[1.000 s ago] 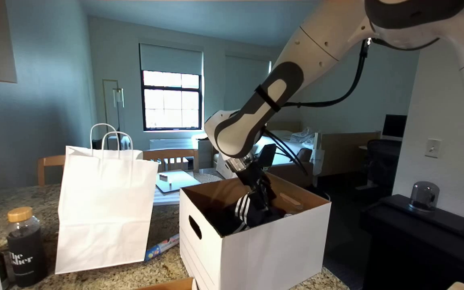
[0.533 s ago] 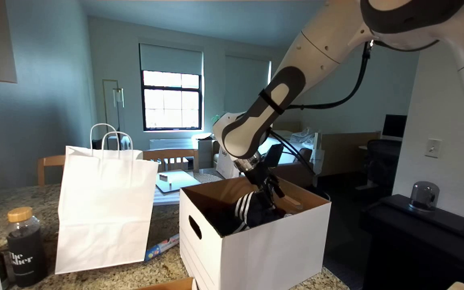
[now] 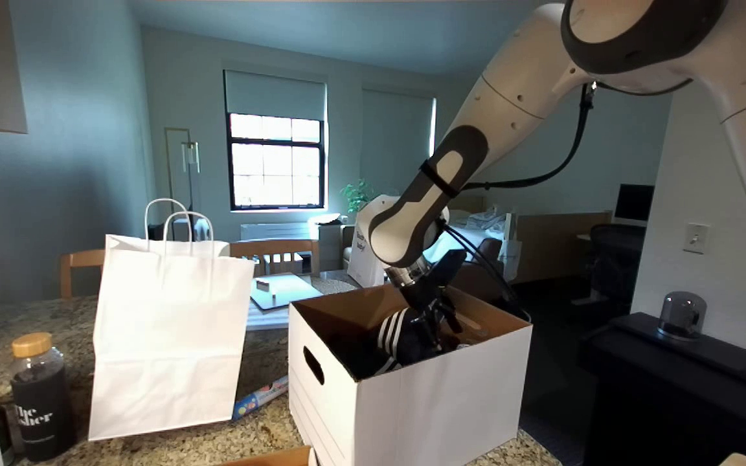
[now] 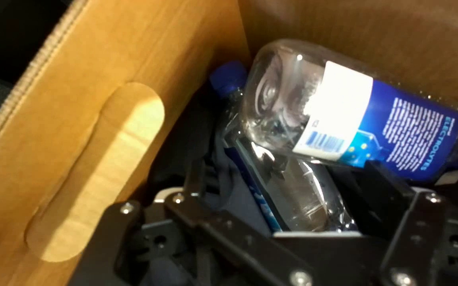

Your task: Remove three empty water bottles from the white storage box

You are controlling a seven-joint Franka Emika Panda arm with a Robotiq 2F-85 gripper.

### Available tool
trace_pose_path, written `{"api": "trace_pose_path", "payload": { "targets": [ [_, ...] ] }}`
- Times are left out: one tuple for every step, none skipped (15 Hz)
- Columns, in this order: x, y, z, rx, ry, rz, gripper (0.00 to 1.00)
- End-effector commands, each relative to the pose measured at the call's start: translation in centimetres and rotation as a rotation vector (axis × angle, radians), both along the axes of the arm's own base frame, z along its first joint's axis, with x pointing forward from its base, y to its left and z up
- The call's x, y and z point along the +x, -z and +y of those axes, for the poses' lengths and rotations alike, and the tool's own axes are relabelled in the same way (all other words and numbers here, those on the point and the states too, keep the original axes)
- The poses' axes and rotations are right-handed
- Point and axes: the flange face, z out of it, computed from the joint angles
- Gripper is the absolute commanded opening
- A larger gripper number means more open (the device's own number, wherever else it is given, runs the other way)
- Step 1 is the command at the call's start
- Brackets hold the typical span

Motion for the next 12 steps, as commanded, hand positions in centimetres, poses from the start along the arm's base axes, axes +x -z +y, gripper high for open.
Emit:
{"api": "trace_pose_path", "payload": {
  "targets": [
    [0.06,0.83,-0.75,0.043,0.139,-0.089,1.00],
    [0.15,0.99,-0.93,0.042,0.163,-0.102,1.00],
    [0.23,1.01,-1.13,0.042,0.189,-0.128,1.00],
    [0.29,1.07,-1.28,0.045,0.209,-0.141,1.00],
    [0.34,0.96,-1.35,0.044,0.225,-0.161,1.00],
    [0.37,0.91,-1.41,0.043,0.236,-0.171,1.00],
    [0.43,0.80,-1.45,0.039,0.245,-0.191,1.00],
    [0.44,0.71,-1.42,0.034,0.247,-0.199,1.00],
    [0.42,0.49,-1.35,0.028,0.242,-0.212,1.00],
    [0.41,0.38,-1.33,0.018,0.235,-0.218,1.00],
    [0.38,0.25,-1.38,0.013,0.228,-0.215,1.00],
    [0.34,0.20,-1.44,0.007,0.221,-0.205,1.00]
  ]
}}
